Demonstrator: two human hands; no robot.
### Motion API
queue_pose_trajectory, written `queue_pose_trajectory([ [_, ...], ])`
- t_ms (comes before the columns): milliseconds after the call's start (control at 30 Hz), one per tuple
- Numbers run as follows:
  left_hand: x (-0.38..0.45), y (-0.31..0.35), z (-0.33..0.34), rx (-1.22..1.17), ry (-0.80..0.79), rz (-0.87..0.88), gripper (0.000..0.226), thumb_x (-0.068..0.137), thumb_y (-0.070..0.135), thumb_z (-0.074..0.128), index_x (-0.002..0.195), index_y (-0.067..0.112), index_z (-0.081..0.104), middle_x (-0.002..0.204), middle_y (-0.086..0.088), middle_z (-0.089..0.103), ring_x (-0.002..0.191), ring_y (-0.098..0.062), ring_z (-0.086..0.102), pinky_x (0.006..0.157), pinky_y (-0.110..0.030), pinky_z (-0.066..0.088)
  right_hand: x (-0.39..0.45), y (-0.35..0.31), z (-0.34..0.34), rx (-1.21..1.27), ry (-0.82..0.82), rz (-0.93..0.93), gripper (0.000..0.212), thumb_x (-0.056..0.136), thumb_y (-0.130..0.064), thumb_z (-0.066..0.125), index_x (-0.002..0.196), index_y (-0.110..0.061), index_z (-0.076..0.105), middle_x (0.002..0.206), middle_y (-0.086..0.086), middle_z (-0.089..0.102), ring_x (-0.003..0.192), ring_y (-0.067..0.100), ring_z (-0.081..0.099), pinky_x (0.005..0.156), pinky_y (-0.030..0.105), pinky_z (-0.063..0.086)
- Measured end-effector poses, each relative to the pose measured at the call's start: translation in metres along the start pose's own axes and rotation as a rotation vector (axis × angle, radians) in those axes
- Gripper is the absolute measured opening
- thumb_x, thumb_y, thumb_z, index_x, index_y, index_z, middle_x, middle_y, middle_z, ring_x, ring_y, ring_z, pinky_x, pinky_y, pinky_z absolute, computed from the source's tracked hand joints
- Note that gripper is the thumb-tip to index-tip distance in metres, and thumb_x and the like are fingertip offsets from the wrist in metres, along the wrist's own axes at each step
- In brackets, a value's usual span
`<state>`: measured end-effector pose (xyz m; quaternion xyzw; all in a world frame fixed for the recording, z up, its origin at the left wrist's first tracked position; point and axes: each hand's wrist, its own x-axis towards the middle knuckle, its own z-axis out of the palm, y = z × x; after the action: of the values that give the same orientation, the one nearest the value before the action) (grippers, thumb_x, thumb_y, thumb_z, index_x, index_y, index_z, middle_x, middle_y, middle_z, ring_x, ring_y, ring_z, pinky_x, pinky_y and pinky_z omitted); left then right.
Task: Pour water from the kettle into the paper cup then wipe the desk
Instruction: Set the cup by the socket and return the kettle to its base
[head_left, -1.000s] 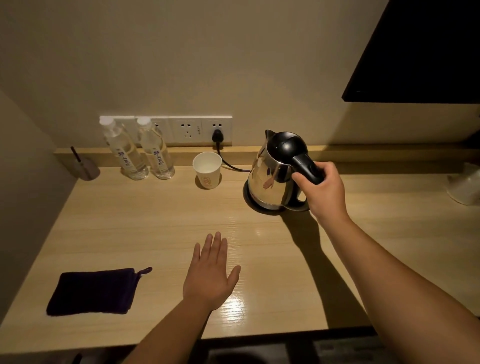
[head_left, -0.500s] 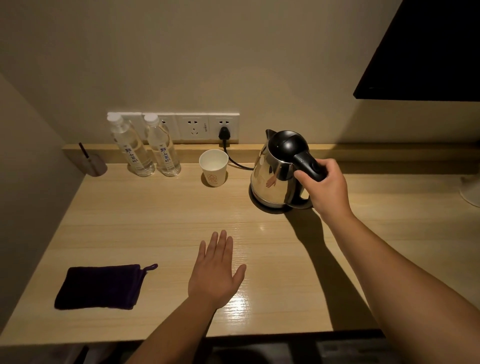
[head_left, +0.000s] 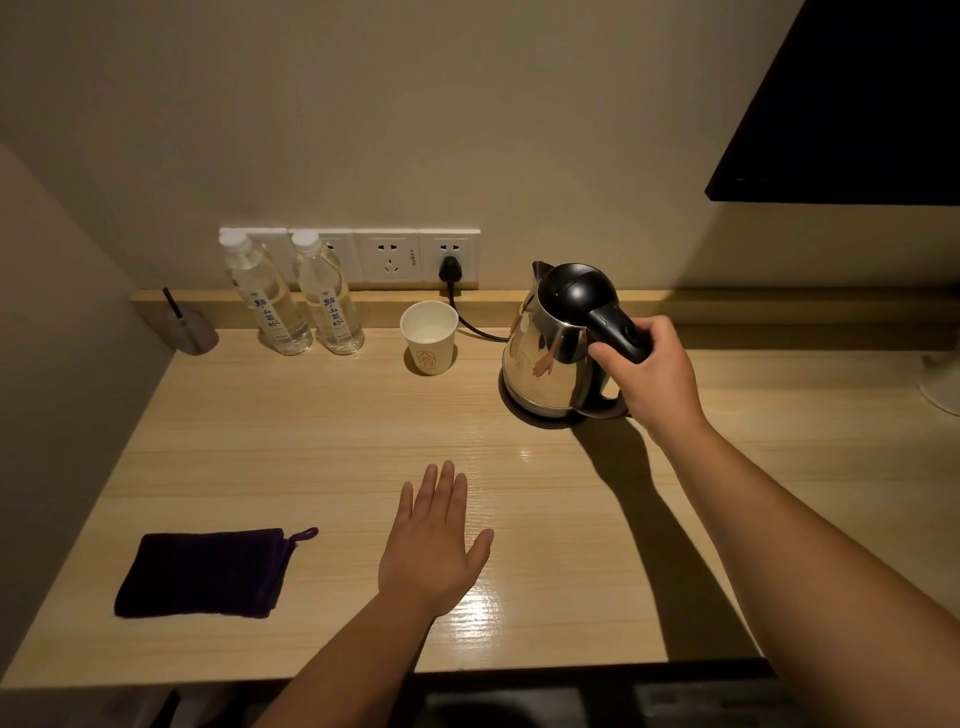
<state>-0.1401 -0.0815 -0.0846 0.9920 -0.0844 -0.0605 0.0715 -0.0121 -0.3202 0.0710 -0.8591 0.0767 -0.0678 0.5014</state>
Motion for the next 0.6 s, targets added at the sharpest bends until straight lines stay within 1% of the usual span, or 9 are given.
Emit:
queue_pose_trajectory([
  [100, 0.000, 0.000, 0.000, -0.001, -0.015, -0.001, 0.078, 0.092, 0.064, 0.005, 0.150, 0.012, 0.006, 0.158, -0.006, -0.003, 0.145, -0.024, -0.012, 0.114, -0.044, -0.008, 0.000, 0.000, 0.000, -0.009, -0.005, -0.002, 0.043, 0.083, -0.032, 0.071, 0.117, -0.022, 0.048, 0.098, -0.013, 0.055, 0.092, 0.010, 0.057, 0.068, 0.023, 0.049],
  [200, 0.000, 0.000, -0.002, -0.001, -0.027, -0.007, 0.077, 0.093, 0.063, 0.006, 0.151, 0.012, 0.004, 0.158, -0.007, -0.005, 0.145, -0.022, -0.013, 0.114, -0.044, -0.008, 0.000, -0.001, -0.001, -0.032, -0.016, -0.011, 0.048, 0.083, -0.032, 0.071, 0.122, -0.020, 0.047, 0.108, -0.006, 0.057, 0.099, 0.015, 0.058, 0.069, 0.022, 0.050],
  [300, 0.000, 0.002, -0.006, -0.009, -0.072, -0.007, 0.081, 0.089, 0.064, -0.004, 0.151, 0.013, -0.003, 0.158, -0.005, -0.013, 0.143, -0.021, -0.021, 0.113, -0.043, -0.014, -0.001, -0.003, -0.003, -0.096, -0.053, -0.048, 0.061, 0.083, -0.036, 0.071, 0.134, -0.022, 0.041, 0.123, -0.002, 0.055, 0.112, 0.019, 0.055, 0.081, 0.028, 0.049],
  [367, 0.000, 0.003, -0.011, -0.007, -0.101, -0.008, 0.085, 0.084, 0.065, -0.008, 0.151, 0.013, -0.005, 0.157, -0.005, -0.016, 0.141, -0.021, -0.024, 0.113, -0.042, -0.016, -0.003, -0.004, -0.006, -0.193, -0.058, -0.094, 0.071, 0.083, -0.039, 0.069, 0.142, -0.021, 0.033, 0.137, 0.002, 0.047, 0.122, 0.019, 0.047, 0.090, 0.033, 0.045],
  [433, 0.001, 0.004, -0.016, 0.001, -0.131, -0.014, 0.086, 0.082, 0.065, -0.009, 0.151, 0.013, -0.006, 0.157, -0.006, -0.017, 0.141, -0.020, -0.025, 0.113, -0.041, -0.018, -0.008, -0.005, -0.010, -0.320, -0.039, -0.180, 0.075, 0.084, -0.043, 0.066, 0.145, -0.019, 0.029, 0.143, 0.004, 0.040, 0.129, 0.021, 0.040, 0.100, 0.038, 0.040],
  [533, 0.004, 0.005, -0.021, 0.038, -0.180, -0.022, 0.084, 0.087, 0.066, -0.004, 0.151, 0.012, -0.006, 0.159, -0.007, -0.015, 0.143, -0.022, -0.020, 0.114, -0.042, -0.014, -0.019, -0.010, -0.016, -0.547, -0.016, -0.389, 0.072, 0.086, -0.047, 0.060, 0.144, -0.017, 0.031, 0.148, 0.006, 0.037, 0.137, 0.024, 0.030, 0.111, 0.044, 0.029],
  [600, 0.005, 0.006, -0.027, 0.043, -0.194, -0.031, 0.084, 0.088, 0.067, -0.002, 0.151, 0.012, -0.006, 0.159, -0.007, -0.014, 0.144, -0.022, -0.019, 0.115, -0.042, -0.012, -0.031, -0.015, -0.016, -0.704, -0.026, -0.531, 0.071, 0.087, -0.048, 0.058, 0.144, -0.015, 0.034, 0.152, 0.008, 0.033, 0.142, 0.027, 0.023, 0.116, 0.046, 0.019],
])
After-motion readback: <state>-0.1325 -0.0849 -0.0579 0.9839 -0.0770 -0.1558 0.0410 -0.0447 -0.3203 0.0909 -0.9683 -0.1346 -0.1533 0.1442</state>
